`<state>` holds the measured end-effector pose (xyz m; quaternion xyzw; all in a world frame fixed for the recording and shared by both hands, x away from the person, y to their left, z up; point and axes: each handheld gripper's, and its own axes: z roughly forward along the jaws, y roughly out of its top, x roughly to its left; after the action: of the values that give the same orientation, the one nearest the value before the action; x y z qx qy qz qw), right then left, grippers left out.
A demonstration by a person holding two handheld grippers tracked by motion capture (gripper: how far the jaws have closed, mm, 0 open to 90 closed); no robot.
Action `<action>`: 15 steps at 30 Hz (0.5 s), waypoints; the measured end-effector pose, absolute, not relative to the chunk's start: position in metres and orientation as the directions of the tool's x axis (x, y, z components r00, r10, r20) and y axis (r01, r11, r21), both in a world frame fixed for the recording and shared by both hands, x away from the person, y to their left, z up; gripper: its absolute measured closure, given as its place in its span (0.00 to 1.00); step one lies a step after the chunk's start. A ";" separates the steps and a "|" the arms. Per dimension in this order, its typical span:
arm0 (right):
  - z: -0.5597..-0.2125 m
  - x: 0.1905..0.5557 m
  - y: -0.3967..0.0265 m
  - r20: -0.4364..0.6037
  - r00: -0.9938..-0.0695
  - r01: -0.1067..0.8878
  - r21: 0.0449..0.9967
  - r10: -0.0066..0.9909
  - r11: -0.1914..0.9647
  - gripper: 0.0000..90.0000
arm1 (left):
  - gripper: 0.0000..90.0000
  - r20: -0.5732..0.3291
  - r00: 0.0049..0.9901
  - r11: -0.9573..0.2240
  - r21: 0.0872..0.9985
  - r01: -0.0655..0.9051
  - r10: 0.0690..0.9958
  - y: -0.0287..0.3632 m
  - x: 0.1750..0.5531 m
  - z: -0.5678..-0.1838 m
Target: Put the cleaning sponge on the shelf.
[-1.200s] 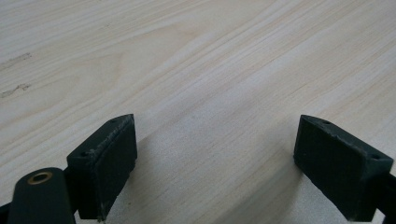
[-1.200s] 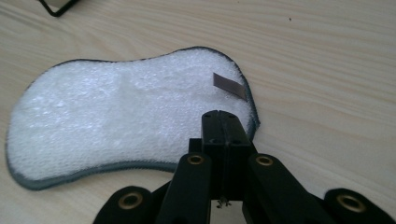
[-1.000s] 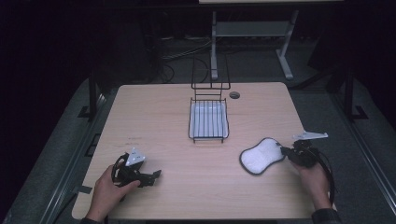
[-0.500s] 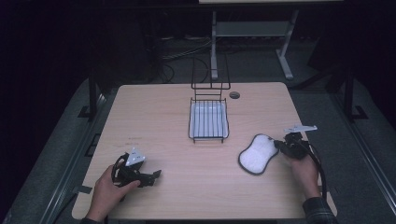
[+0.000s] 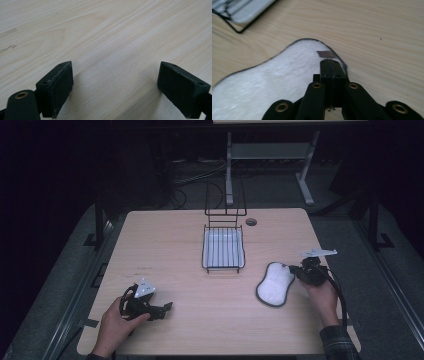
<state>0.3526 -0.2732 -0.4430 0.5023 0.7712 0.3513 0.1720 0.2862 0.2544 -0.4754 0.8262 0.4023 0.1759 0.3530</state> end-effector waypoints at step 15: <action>-0.432 0.312 -0.230 0.138 -0.569 0.615 0.726 0.811 0.308 1.00 | 0.14 0.008 0.614 -0.427 0.726 0.539 0.789 0.254 0.286 -0.476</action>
<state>0.3117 -0.2299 -0.4318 0.4462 0.7985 0.3833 0.1277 0.2862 0.2544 -0.4756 0.8261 0.4020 0.1766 0.3533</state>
